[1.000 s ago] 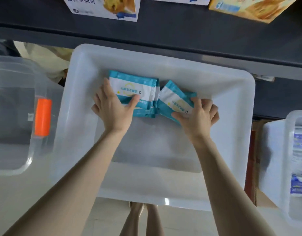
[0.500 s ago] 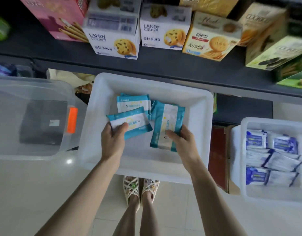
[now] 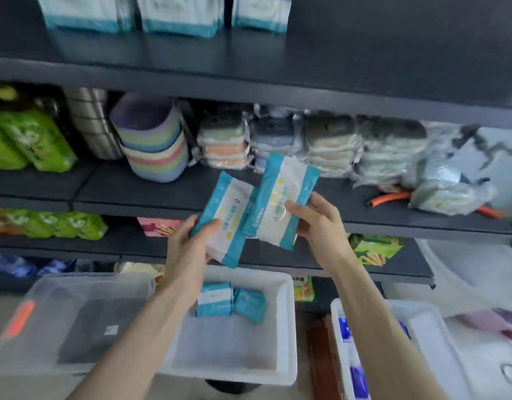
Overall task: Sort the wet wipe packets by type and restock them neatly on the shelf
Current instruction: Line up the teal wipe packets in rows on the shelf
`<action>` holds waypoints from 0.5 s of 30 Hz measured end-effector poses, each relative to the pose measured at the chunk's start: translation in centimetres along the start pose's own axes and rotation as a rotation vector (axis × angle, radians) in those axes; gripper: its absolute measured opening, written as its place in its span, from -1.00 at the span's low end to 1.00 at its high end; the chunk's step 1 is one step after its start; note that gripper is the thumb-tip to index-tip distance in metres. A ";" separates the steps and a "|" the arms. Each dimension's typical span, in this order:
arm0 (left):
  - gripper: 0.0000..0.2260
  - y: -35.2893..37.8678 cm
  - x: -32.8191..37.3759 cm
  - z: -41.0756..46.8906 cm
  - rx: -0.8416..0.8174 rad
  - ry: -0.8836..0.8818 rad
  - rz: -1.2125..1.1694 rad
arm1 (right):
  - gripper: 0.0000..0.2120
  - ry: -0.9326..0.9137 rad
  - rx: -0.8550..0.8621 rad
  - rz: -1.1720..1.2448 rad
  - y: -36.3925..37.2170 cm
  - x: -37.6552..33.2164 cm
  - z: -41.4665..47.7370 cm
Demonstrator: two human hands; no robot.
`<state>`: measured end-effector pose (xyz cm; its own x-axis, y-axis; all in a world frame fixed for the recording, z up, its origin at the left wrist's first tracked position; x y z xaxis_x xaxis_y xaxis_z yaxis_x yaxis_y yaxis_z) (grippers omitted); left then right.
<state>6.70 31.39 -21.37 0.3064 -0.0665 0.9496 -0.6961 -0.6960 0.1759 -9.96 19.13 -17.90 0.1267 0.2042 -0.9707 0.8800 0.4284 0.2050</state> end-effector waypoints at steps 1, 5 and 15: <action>-0.70 0.5 2.3 0.0 -0.013 0.041 -0.007 | -0.82 -0.041 -0.004 -0.012 0.4 -2.4 0.2; -0.90 2.4 10.4 0.9 -0.056 0.193 0.021 | -0.88 -0.202 -0.015 -0.086 2.3 -10.5 1.1; -0.60 5.7 23.1 7.5 -0.249 0.387 0.022 | -0.59 -0.488 0.085 -0.122 6.3 -21.5 5.6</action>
<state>14.64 20.52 -0.35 0.0578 0.2254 0.9725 -0.8493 -0.5010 0.1666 -4.55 12.53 3.55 0.2020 -0.2863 -0.9366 0.9334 0.3458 0.0956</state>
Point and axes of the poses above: each hand's wrist, its own z-axis towards the middle knuckle, its own y-axis out of the palm, x = y × z, the point moved 4 cm from there along z, towards the middle knuckle, and after that the axes turned 4 degrees about z, right-handed, at the moved point
